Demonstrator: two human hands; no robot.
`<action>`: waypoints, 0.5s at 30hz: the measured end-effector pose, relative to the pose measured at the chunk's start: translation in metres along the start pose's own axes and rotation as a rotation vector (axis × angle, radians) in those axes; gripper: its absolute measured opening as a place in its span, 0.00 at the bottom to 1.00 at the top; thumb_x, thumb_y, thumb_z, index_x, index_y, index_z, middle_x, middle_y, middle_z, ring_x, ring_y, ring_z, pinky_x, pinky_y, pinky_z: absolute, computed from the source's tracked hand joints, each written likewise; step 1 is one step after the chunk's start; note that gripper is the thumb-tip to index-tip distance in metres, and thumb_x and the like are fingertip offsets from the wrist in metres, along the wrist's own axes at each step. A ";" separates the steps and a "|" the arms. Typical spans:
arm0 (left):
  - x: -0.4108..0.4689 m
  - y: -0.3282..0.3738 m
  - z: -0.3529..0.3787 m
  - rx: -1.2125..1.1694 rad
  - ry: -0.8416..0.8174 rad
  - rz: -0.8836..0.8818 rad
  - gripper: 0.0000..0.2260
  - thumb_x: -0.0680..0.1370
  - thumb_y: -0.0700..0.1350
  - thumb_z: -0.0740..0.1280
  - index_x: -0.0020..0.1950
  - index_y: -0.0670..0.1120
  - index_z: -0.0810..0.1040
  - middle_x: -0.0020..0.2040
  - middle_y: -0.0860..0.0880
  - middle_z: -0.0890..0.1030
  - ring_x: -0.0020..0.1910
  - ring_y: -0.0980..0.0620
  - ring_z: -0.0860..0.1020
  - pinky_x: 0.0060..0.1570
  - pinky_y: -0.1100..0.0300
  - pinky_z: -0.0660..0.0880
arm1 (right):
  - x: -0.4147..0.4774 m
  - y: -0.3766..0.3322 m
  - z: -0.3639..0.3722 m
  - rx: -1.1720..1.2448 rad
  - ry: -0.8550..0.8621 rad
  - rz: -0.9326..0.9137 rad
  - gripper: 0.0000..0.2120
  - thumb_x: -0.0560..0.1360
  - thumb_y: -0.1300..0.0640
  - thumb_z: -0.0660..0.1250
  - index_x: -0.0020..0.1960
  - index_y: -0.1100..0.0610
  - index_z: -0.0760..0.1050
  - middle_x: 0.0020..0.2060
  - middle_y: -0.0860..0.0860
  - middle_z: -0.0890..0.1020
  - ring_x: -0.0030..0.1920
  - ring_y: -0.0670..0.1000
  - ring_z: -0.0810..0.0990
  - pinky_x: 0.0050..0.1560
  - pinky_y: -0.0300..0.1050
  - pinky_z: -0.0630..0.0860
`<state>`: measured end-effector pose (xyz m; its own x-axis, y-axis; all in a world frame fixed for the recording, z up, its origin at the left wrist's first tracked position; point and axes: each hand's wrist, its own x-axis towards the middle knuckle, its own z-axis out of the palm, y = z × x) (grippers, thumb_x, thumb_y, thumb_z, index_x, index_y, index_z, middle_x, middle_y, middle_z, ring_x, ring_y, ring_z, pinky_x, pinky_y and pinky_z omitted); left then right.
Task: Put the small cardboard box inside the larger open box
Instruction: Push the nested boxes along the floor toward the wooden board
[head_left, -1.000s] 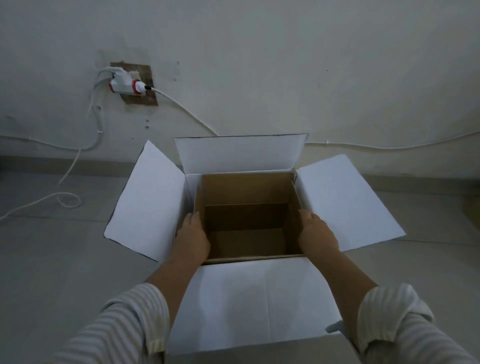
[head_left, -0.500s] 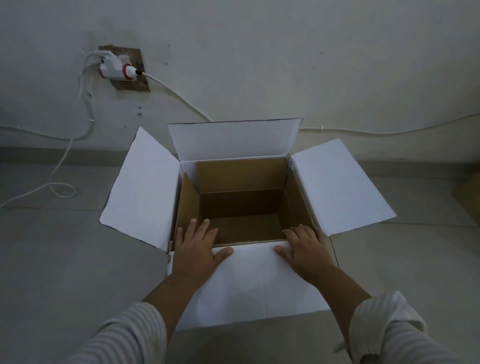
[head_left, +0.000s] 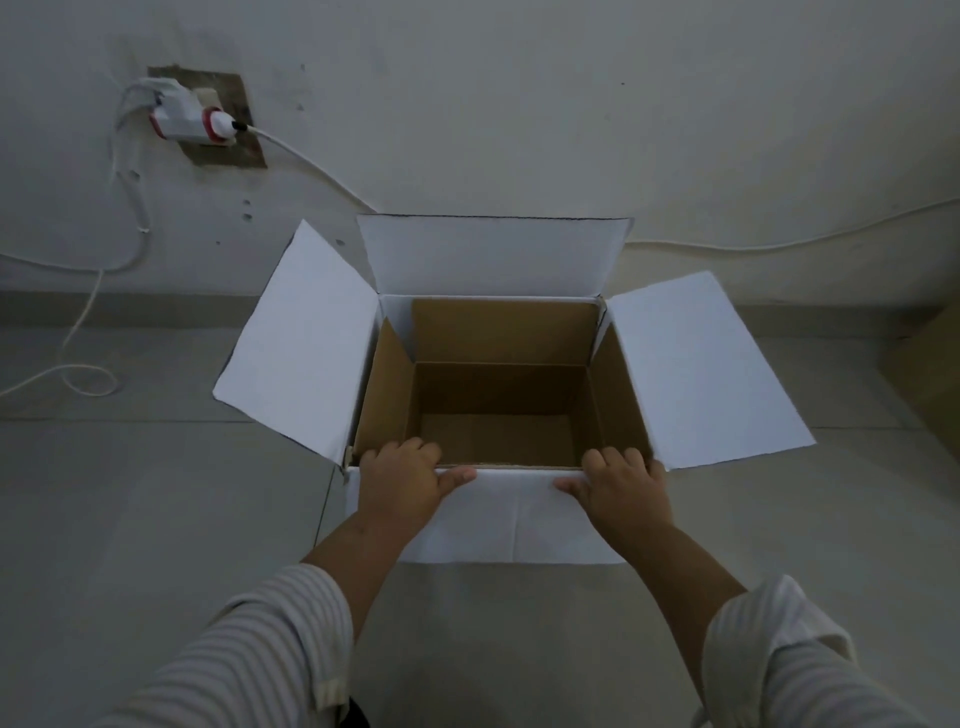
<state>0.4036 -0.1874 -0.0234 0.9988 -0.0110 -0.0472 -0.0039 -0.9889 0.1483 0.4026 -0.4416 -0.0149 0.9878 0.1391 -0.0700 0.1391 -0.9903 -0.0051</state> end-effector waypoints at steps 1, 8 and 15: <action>0.003 0.005 0.000 0.002 -0.011 0.009 0.33 0.71 0.73 0.49 0.51 0.48 0.78 0.51 0.49 0.81 0.51 0.49 0.76 0.50 0.53 0.68 | -0.001 0.006 0.000 -0.005 -0.013 0.011 0.27 0.75 0.34 0.46 0.54 0.53 0.71 0.52 0.52 0.79 0.54 0.54 0.75 0.60 0.55 0.69; 0.014 0.047 0.004 -0.013 -0.052 0.099 0.27 0.74 0.68 0.55 0.49 0.46 0.77 0.49 0.46 0.80 0.50 0.46 0.76 0.50 0.52 0.68 | -0.018 0.040 -0.007 -0.051 -0.071 0.122 0.23 0.75 0.36 0.50 0.55 0.52 0.70 0.55 0.51 0.78 0.57 0.54 0.73 0.61 0.56 0.68; 0.014 0.050 0.001 -0.055 -0.101 0.136 0.26 0.74 0.68 0.57 0.51 0.47 0.77 0.51 0.47 0.81 0.51 0.47 0.77 0.52 0.51 0.69 | -0.024 0.038 -0.013 -0.069 -0.225 0.150 0.21 0.76 0.41 0.55 0.63 0.53 0.67 0.60 0.55 0.74 0.63 0.58 0.70 0.66 0.61 0.66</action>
<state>0.4176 -0.2367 -0.0178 0.9793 -0.1619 -0.1216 -0.1335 -0.9678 0.2134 0.3849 -0.4821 0.0000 0.9584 -0.0211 -0.2845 0.0047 -0.9960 0.0898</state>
